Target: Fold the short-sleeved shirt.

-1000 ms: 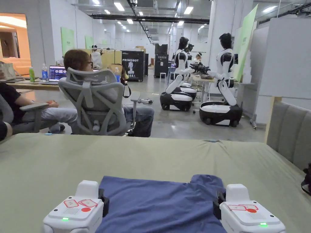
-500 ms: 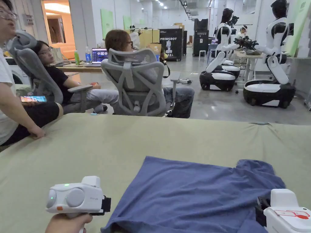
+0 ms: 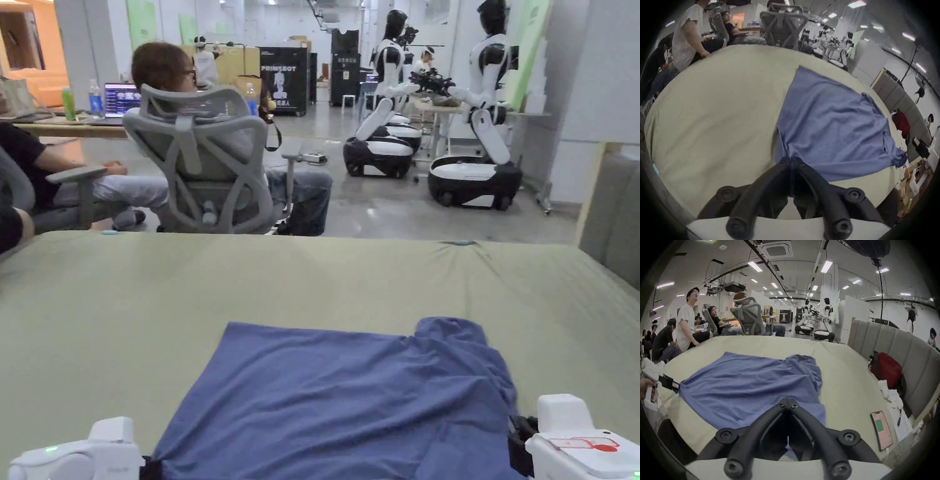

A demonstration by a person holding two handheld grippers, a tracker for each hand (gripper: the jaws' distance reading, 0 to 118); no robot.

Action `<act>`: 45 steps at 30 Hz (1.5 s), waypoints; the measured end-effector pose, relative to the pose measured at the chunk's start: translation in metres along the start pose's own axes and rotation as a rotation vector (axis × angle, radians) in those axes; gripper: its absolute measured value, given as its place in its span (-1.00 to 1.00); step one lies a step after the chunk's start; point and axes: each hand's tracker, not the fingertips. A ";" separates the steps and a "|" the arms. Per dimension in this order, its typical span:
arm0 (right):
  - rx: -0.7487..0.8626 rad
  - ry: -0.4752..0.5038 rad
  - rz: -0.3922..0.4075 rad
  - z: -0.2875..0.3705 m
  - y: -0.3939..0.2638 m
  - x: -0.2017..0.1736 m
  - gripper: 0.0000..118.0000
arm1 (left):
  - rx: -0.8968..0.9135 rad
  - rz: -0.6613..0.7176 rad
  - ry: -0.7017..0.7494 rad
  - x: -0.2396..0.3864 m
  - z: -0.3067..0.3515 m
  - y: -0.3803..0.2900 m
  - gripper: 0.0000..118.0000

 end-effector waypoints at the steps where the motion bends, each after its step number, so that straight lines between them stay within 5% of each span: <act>1: -0.007 -0.010 0.006 0.004 -0.004 0.008 -1.00 | 0.015 -0.018 0.004 0.003 0.003 0.000 -0.97; 3: 0.006 -0.033 0.010 0.010 -0.014 0.021 -0.94 | 0.029 -0.032 0.008 0.009 0.011 -0.001 -0.97; 4: 0.005 -0.020 -0.002 0.012 -0.020 0.028 -0.59 | 0.035 -0.040 0.008 0.011 0.012 -0.001 -0.97; 6: -0.069 0.012 -0.053 0.004 -0.030 0.036 0.88 | 0.042 -0.050 0.010 0.019 0.019 -0.003 -0.97; 7: -0.125 0.027 -0.048 -0.003 -0.036 0.037 1.00 | 0.046 -0.055 0.013 0.021 0.019 -0.003 -0.97; 11: -0.156 -0.015 0.001 -0.029 -0.056 0.034 0.82 | 0.038 -0.062 0.010 0.028 0.021 -0.004 -0.97; 12: -0.181 -0.007 -0.015 -0.036 -0.061 0.034 0.56 | 0.035 -0.063 0.012 0.030 0.021 -0.005 -0.97; 13: -0.222 0.021 -0.059 -0.043 -0.065 0.037 0.00 | 0.033 -0.063 0.015 0.032 0.021 -0.006 -0.97; 14: -0.257 0.046 -0.086 -0.049 -0.068 0.041 -0.84 | 0.031 -0.063 0.014 0.028 0.021 -0.005 -0.97; 15: -0.258 0.048 -0.111 -0.051 -0.072 0.043 -0.97 | 0.029 -0.061 0.013 0.029 0.022 -0.006 -0.97; 26: -0.052 0.023 -0.097 -0.028 0.015 0.054 -0.97 | 0.097 -0.079 0.018 0.045 0.038 0.059 -0.98; 32: -0.048 -0.022 -0.032 -0.096 0.060 0.055 -0.97 | 0.085 -0.048 0.060 0.064 -0.021 0.122 -0.98; 41: -0.171 -0.076 -0.086 -0.184 0.047 0.064 -0.97 | -0.038 0.023 0.120 0.061 -0.115 0.148 -0.98; 43: -0.163 -0.066 -0.097 -0.180 0.041 0.067 -0.67 | -0.018 0.042 0.073 0.053 -0.116 0.144 -0.87; 44: -0.131 -0.045 -0.099 -0.174 0.040 0.067 -0.17 | 0.027 0.046 0.051 0.054 -0.107 0.141 -0.61; 45: -0.115 -0.065 -0.087 -0.164 0.043 0.063 0.55 | 0.107 0.016 0.048 0.058 -0.093 0.136 -0.04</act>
